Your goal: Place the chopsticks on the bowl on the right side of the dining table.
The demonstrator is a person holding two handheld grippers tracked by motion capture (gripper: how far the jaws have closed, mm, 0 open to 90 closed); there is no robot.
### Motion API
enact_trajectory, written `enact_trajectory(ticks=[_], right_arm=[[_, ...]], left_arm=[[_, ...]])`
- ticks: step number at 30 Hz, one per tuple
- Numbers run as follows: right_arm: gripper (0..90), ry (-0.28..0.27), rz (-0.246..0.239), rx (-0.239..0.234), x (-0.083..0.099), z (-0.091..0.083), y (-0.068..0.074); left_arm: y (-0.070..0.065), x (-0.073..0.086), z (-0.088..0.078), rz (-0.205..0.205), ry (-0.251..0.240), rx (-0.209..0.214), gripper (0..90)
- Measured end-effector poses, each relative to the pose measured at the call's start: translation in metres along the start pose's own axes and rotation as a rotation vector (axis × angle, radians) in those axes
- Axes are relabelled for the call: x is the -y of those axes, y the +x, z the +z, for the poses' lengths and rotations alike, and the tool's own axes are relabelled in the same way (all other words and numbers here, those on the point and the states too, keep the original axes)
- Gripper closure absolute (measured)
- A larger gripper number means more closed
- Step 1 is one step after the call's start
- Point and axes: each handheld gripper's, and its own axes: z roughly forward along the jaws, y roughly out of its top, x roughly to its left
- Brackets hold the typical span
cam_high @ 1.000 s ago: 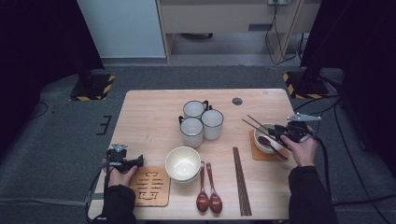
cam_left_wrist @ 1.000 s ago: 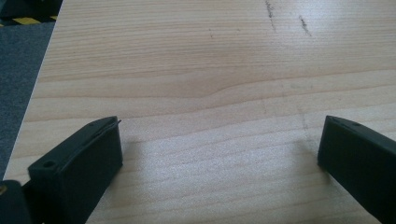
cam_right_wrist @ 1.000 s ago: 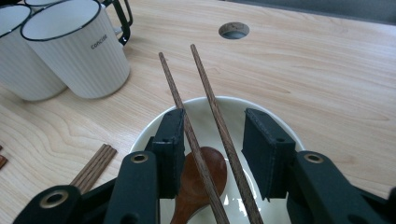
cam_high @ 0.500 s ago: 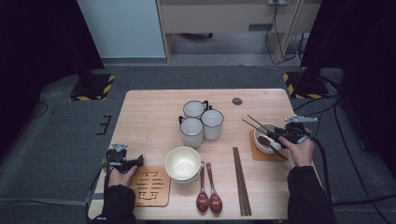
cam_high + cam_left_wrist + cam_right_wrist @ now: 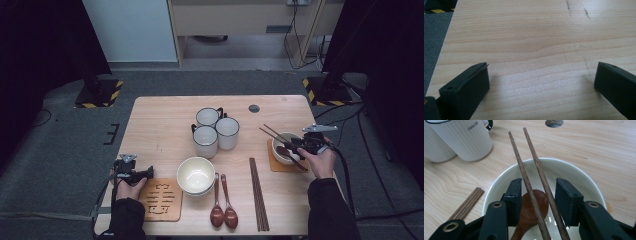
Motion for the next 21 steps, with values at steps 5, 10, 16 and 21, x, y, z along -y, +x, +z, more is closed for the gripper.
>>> enact_trajectory(ticks=[5,10,16,21], right_arm=[[59.7,0.008,-0.024,-0.009,-0.0004,0.0004,0.0015],[62.1,0.026,-0.044,-0.019,-0.0012,0.0008,0.0033],[63.1,0.032,-0.063,-0.029,-0.0026,-0.0009,0.0038],[62.7,0.048,-0.062,-0.036,-0.0028,-0.0003,0.0043]], left_arm=[[0.0,0.0,0.0,0.0,0.0,0.0,0.0],[0.0,0.0,0.0,0.0,0.0,0.0,0.0],[0.0,0.0,0.0,0.0,0.0,0.0,0.0],[0.0,0.0,0.0,0.0,0.0,0.0,0.0]])
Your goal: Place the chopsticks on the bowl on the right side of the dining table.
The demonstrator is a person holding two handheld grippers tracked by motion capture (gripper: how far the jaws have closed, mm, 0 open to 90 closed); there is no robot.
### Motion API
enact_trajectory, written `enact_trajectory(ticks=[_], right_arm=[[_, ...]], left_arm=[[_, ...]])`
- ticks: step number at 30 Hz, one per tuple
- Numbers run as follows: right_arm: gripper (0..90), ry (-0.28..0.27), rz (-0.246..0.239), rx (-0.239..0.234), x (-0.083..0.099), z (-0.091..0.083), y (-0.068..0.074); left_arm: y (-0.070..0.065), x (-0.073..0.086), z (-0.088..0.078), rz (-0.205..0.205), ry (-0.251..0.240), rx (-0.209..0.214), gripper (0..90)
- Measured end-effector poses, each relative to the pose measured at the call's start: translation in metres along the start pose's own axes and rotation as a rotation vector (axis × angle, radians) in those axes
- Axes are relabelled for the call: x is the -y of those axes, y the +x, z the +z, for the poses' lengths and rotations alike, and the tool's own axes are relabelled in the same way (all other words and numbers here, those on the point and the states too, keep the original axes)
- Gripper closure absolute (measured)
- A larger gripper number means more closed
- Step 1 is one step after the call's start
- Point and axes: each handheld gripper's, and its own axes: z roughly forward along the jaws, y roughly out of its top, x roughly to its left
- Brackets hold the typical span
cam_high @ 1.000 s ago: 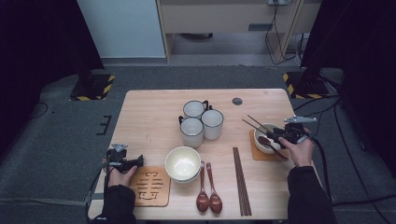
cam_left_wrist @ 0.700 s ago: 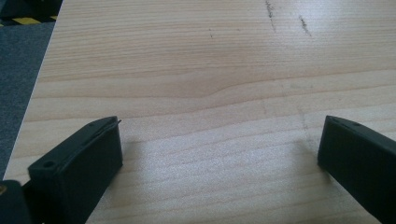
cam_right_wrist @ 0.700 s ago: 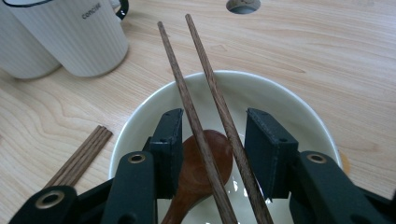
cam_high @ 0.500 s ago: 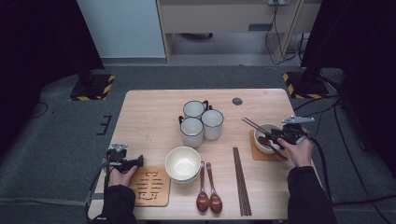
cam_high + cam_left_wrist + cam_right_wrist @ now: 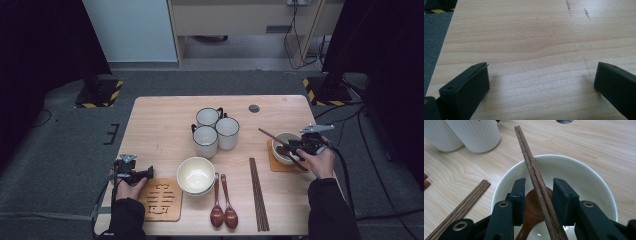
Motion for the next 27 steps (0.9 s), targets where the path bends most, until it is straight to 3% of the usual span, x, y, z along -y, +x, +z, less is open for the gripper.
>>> enact_trajectory(ticks=[11,16,27], right_arm=[[56.4,-0.015,0.008,0.012,-0.001,-0.004,-0.001],[54.6,-0.068,0.014,0.04,-0.003,-0.014,-0.001],[60.7,-0.114,0.006,0.084,-0.002,-0.037,0.003]], left_arm=[[0.0,0.0,0.0,0.0,0.0,0.0,0.0],[0.0,0.0,0.0,0.0,0.0,0.0,0.0],[0.0,0.0,0.0,0.0,0.0,0.0,0.0]])
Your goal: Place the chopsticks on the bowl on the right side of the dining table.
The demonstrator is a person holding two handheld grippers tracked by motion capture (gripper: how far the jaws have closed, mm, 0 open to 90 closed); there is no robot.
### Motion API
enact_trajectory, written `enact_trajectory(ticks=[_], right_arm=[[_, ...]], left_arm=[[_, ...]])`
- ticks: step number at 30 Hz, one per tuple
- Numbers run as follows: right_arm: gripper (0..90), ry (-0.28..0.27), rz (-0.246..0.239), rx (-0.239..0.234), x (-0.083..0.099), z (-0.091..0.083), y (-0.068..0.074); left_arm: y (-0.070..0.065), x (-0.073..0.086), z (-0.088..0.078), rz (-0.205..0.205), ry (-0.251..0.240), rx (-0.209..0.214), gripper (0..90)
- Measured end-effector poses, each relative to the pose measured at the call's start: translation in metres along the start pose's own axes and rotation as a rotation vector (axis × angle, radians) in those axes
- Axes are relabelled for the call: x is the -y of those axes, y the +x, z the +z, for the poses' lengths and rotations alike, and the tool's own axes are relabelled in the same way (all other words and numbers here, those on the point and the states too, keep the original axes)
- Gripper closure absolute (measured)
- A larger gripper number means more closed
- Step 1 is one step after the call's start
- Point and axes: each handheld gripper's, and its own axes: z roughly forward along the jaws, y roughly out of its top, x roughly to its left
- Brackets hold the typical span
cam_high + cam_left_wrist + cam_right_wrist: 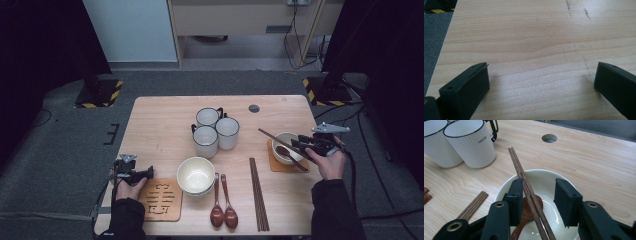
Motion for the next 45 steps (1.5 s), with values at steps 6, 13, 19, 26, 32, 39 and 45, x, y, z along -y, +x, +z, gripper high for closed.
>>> enact_trajectory(ticks=[6,13,19,26,32,39,45], right_arm=[[62.8,-0.01,0.011,0.018,0.006,-0.01,-0.001],[67.6,-0.008,0.04,0.06,0.02,-0.025,-0.004],[69.5,-0.005,0.045,0.063,0.029,-0.033,-0.004],[75.0,0.011,0.056,0.077,0.04,-0.04,-0.001],[79.5,0.029,0.058,0.083,0.049,-0.045,0.003],[80.7,0.062,0.049,0.092,0.057,-0.043,0.006],[80.4,0.074,0.054,0.091,0.06,-0.04,0.007]], left_arm=[[0.0,0.0,0.0,0.0,0.0,0.0,0.0],[0.0,0.0,0.0,0.0,0.0,0.0,0.0],[0.0,0.0,0.0,0.0,0.0,0.0,0.0],[0.0,0.0,0.0,0.0,0.0,0.0,0.0],[0.0,0.0,0.0,0.0,0.0,0.0,0.0],[0.0,0.0,0.0,0.0,0.0,0.0,0.0],[0.0,0.0,0.0,0.0,0.0,0.0,0.0]])
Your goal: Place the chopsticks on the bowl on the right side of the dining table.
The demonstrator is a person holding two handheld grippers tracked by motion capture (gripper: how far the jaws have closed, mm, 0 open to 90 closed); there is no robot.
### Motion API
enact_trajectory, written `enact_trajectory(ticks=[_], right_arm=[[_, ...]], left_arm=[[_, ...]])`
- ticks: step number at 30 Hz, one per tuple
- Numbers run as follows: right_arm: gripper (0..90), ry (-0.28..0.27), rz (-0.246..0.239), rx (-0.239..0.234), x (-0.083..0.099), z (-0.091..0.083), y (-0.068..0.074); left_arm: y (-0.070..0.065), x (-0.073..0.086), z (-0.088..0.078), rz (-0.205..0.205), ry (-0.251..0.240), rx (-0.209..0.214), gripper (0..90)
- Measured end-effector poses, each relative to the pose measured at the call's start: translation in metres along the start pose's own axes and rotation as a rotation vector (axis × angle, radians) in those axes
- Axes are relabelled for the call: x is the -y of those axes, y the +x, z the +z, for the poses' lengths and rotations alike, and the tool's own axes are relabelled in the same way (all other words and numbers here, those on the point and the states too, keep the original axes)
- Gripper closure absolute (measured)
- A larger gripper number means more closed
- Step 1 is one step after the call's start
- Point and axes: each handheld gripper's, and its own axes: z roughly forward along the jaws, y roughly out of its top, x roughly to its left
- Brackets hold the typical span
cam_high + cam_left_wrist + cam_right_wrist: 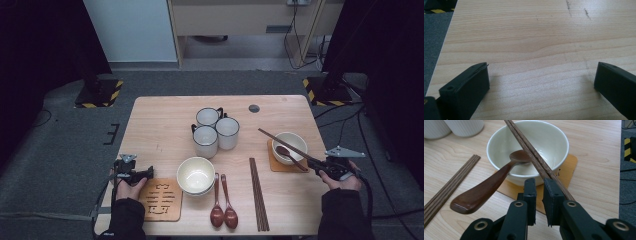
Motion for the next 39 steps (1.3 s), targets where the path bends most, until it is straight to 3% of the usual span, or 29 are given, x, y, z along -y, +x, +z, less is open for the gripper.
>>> enact_trajectory(ticks=[24,39], right_arm=[[73.8,0.014,0.026,0.045,0.003,0.006,-0.013],[70.2,0.004,0.042,0.045,0.003,0.006,-0.016]], left_arm=[[0.0,0.0,0.0,0.0,0.0,0.0,0.0],[0.0,0.0,0.0,0.0,0.0,0.0,0.0]])
